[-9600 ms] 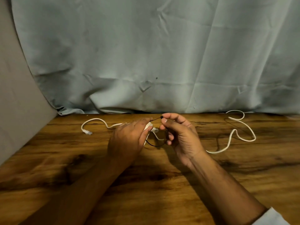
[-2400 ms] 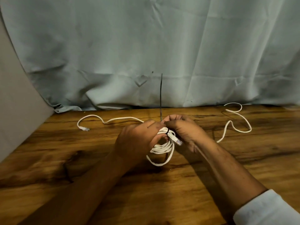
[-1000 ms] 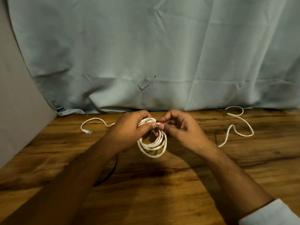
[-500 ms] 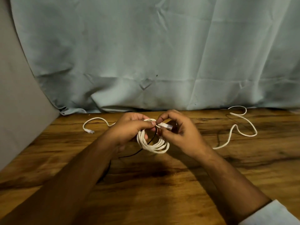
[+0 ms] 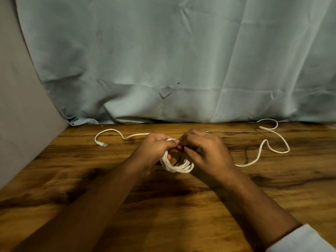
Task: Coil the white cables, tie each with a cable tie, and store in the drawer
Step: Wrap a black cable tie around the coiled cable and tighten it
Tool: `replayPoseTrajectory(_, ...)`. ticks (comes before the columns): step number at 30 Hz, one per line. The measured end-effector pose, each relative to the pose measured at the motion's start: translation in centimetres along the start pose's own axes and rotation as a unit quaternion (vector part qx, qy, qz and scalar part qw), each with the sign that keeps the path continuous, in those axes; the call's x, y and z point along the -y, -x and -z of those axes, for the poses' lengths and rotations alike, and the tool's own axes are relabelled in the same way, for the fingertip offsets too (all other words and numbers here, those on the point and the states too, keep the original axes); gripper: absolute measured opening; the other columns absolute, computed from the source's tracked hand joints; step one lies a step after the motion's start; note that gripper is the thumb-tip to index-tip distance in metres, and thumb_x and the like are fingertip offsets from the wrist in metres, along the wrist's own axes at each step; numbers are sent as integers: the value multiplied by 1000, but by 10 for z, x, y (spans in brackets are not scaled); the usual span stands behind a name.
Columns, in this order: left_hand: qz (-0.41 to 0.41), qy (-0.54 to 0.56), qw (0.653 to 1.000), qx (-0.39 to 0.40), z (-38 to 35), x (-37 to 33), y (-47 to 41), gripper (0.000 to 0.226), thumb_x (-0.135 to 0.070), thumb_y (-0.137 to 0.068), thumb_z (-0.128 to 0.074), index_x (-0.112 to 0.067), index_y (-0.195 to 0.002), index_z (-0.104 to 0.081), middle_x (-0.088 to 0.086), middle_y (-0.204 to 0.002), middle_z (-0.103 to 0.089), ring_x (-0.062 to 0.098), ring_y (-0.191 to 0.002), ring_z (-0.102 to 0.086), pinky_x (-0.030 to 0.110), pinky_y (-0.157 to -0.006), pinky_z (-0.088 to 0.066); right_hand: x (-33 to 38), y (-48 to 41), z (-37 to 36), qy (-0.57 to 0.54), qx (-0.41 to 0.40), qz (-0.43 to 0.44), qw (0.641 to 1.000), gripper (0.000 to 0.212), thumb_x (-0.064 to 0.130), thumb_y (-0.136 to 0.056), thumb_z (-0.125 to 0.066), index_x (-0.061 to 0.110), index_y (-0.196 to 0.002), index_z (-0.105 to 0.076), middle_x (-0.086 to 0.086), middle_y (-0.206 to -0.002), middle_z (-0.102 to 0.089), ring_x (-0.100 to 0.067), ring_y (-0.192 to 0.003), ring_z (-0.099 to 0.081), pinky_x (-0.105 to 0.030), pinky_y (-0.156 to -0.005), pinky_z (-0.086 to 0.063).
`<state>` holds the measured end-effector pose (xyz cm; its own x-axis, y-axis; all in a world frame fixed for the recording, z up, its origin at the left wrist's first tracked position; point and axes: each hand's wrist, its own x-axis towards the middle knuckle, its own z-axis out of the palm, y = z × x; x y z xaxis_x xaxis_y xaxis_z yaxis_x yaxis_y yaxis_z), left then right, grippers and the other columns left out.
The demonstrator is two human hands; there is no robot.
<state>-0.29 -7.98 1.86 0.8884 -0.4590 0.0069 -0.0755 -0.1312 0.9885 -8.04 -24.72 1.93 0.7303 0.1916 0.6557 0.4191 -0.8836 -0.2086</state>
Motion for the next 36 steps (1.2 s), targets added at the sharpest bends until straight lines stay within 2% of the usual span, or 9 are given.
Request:
replayPoseTrajectory(6,-101,-121,986,53,6,5,4,17,-13,-104,-55,-11,-105,-72,-13,-65,-69,0,-54,-57,17,-52,-44,-2,0,6,-42,20,-18,999,20,29,-95,-57,23,-100,-75,10,-93,-70,-7,-85,-63,-41,-73,-54)
replayPoseTrajectory(10,-204,-282,937,16,-5,16,7,18,-23,-97,-50,-29,-92,-67,-12,-75,-67,5,-72,-63,32,-67,-50,-4,0,2,-29,30,-16,999,10,22,-99,-62,24,-93,-70,11,-88,-60,-6,-83,-56,-40,-71,-50)
replayPoseTrajectory(15,-268,-285,919,-51,-18,21,11,39,-36,-91,-50,-28,-129,-46,-2,-97,-73,20,-94,-68,46,-81,-53,-8,-5,0,-155,-16,-99,983,11,24,-98,-70,20,-88,-72,6,-84,-69,-12,-79,-67,-41,-67,-56)
replayPoseTrajectory(19,-304,-310,897,-78,-19,21,12,54,-36,-92,-57,-33,-140,-33,-1,-87,-71,25,-85,-68,48,-74,-53,-3,-5,-1,-305,-11,-199,931,17,18,-98,-70,13,-83,-70,0,-70,-70,-14,-63,-66,-30,-58,-51)
replayPoseTrajectory(23,-354,-397,838,-120,-19,21,16,57,-36,-95,-63,-34,-140,-27,1,-77,-67,28,-72,-67,41,-62,-53,1,-10,2,-375,12,-234,897,22,9,-101,-63,7,-80,-60,6,-59,-55,-3,-51,-49,-16,-48,-39)
replayPoseTrajectory(28,-456,-452,751,-155,-17,16,22,41,-35,-93,-64,-27,-129,-45,-5,-76,-68,21,-60,-66,29,-49,-50,-1,-12,15,-533,64,-334,775,23,19,-85,-74,-2,-89,-65,-14,-67,-66,-14,-45,-61,-19,-41,-50)
replayPoseTrajectory(30,-468,-444,748,-153,-18,16,23,36,-39,-93,-56,-27,-127,-51,-5,-85,-72,22,-66,-69,33,-52,-55,-4,-13,17,-556,71,-366,743,17,17,-74,-77,1,-76,-70,-15,-65,-69,-15,-42,-61,-20,-40,-52)
replayPoseTrajectory(33,-465,-422,765,-142,-19,17,22,32,-38,-96,-54,-25,-124,-57,-5,-95,-75,23,-76,-72,39,-59,-58,-7,-12,17,-585,72,-414,694,16,4,-84,-73,6,-68,-75,-13,-68,-71,-15,-44,-62,-21,-43,-55)
replayPoseTrajectory(36,-461,-406,777,-138,-16,18,21,29,-36,-97,-55,-21,-120,-63,-4,-96,-75,22,-79,-72,40,-62,-58,-9,-11,12,-593,78,-432,675,20,8,-87,-73,10,-67,-78,-12,-71,-72,-13,-47,-63,-21,-45,-56)
